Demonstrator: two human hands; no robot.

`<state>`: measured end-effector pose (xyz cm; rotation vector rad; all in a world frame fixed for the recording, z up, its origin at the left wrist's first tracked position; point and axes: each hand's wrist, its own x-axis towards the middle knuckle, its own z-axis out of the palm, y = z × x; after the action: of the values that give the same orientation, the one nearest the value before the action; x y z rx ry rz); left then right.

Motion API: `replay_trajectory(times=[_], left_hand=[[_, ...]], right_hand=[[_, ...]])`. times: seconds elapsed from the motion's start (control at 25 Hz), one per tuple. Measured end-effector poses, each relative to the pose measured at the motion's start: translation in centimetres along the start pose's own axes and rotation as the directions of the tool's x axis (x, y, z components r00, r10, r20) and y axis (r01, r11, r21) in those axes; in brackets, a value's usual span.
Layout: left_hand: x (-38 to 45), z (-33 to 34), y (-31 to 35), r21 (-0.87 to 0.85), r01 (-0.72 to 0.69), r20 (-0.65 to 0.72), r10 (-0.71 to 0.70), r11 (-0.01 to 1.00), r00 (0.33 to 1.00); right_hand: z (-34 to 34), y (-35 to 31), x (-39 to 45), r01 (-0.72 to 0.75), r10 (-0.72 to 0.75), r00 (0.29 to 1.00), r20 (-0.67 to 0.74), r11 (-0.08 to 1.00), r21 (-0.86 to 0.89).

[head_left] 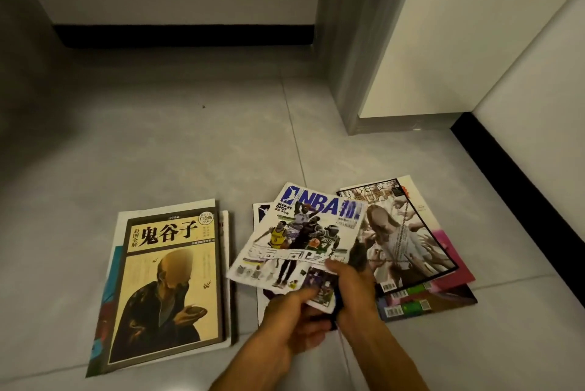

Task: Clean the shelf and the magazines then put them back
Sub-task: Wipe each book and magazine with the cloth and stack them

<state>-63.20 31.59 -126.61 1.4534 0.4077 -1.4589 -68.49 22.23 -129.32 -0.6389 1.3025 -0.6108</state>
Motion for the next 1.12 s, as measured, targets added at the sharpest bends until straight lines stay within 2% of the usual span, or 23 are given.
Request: replay_trajectory(times=[0.04, 0.12, 0.2, 0.32, 0.48, 0.56, 0.68, 0.76, 0.84, 1.0, 1.12], left_hand=[[-0.1, -0.3, 0.3, 0.125, 0.033, 0.084, -0.043, 0.992, 0.996], [0.4, -1.4, 0.9, 0.215, -0.055, 0.124, 0.029, 0.975, 0.992], [0.7, -2.2, 1.2, 0.169, -0.163, 0.087, 0.150, 0.972, 0.985], [1.1, -3.1, 1.0, 0.168, -0.247, -0.006, 0.251, 0.954, 0.968], [1.8, -4.0, 0.9, 0.205, -0.284, -0.049, 0.300, 0.937, 0.953], [2.0, -4.2, 0.9, 0.198, -0.290, -0.066, 0.308, 0.936, 0.949], [2.5, -4.1, 0.8, 0.239, -0.298, -0.110, 0.331, 0.924, 0.937], [2.8, -4.2, 0.7, 0.278, -0.307, -0.146, 0.356, 0.910, 0.923], [3.0, -4.4, 0.4, 0.308, -0.325, -0.164, 0.387, 0.894, 0.907], [3.9, -4.8, -0.7, 0.374, -0.363, -0.177, 0.450, 0.853, 0.875], [4.2, -4.8, -0.8, 0.448, -0.390, -0.172, 0.505, 0.805, 0.846]], right_hand=[[-0.4, -1.2, 0.6, 0.039, -0.039, 0.999, -0.005, 0.998, -0.052], [-1.4, -4.0, 2.1, 0.087, -0.083, 0.996, 0.028, 0.979, -0.185], [-3.1, -7.4, 3.5, 0.094, -0.090, 0.996, 0.028, 0.941, -0.325], [-6.8, -12.1, 5.3, 0.080, -0.095, 0.995, -0.003, 0.855, -0.512], [-10.7, -16.0, 7.0, 0.148, -0.254, 0.967, -0.017, 0.615, -0.774], [-12.0, -16.8, 8.2, 0.147, -0.292, 0.956, -0.008, 0.505, -0.851], [-13.4, -16.6, 9.3, 0.166, -0.396, 0.918, -0.003, 0.391, -0.906], [-13.4, -15.8, 8.9, 0.235, -0.572, 0.820, -0.005, 0.345, -0.909], [-12.0, -14.7, 7.9, 0.362, -0.673, 0.738, 0.043, 0.342, -0.867], [-6.5, -10.0, 7.0, 0.517, -0.560, 0.786, 0.261, 0.365, -0.775], [-3.0, -4.6, 6.9, 0.574, -0.487, 0.784, 0.385, 0.334, -0.747]])
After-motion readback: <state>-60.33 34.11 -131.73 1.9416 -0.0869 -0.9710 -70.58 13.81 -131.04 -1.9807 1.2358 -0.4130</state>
